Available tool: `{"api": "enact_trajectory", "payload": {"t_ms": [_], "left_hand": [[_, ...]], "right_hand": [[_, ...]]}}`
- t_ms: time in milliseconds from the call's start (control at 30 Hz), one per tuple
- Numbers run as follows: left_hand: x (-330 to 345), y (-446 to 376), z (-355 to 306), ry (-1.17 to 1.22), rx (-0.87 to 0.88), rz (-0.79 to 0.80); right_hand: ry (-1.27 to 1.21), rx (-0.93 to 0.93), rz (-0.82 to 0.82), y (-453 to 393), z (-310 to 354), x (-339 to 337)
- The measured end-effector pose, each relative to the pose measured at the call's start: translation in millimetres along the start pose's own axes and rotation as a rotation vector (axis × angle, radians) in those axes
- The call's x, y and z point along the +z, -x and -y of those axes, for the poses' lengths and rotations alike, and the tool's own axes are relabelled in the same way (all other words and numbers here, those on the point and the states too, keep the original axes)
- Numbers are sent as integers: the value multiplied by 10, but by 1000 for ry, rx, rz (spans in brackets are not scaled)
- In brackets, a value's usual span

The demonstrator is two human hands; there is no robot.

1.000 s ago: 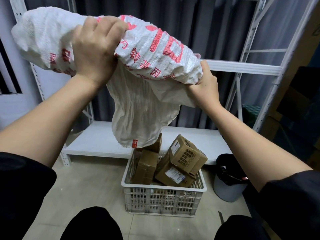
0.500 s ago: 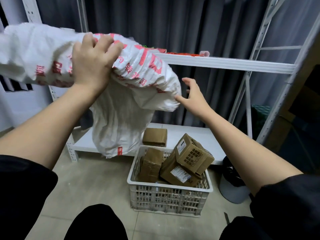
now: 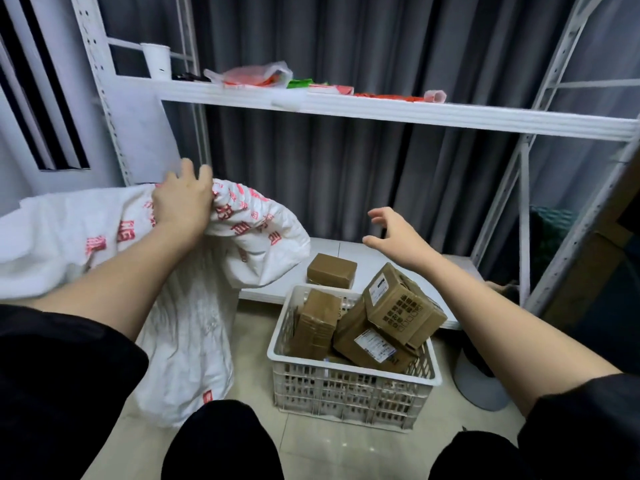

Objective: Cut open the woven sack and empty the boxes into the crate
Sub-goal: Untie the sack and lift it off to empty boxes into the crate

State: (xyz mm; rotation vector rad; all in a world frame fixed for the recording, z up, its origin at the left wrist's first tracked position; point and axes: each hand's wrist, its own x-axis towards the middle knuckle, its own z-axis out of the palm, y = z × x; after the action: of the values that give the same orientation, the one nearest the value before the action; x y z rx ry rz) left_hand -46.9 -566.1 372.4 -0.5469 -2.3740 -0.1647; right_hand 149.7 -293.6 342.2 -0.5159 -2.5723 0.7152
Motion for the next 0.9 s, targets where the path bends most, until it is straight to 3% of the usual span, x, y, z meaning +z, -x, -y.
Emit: {"api": "enact_trajectory", "payload": {"t_ms": [367, 633, 767, 900], "left_hand": [[783, 214, 74, 85, -143, 226], [1785, 487, -73, 56, -278, 615], [2292, 654, -177, 22, -328, 696], [2847, 787, -359, -68, -280, 924]], "right_hand": [[-3, 88, 176, -73, -195, 641], [74, 155, 286, -356, -628, 1112], [106, 187, 299, -679, -944, 1332], [144, 224, 291, -1110, -1298, 1620]]}}
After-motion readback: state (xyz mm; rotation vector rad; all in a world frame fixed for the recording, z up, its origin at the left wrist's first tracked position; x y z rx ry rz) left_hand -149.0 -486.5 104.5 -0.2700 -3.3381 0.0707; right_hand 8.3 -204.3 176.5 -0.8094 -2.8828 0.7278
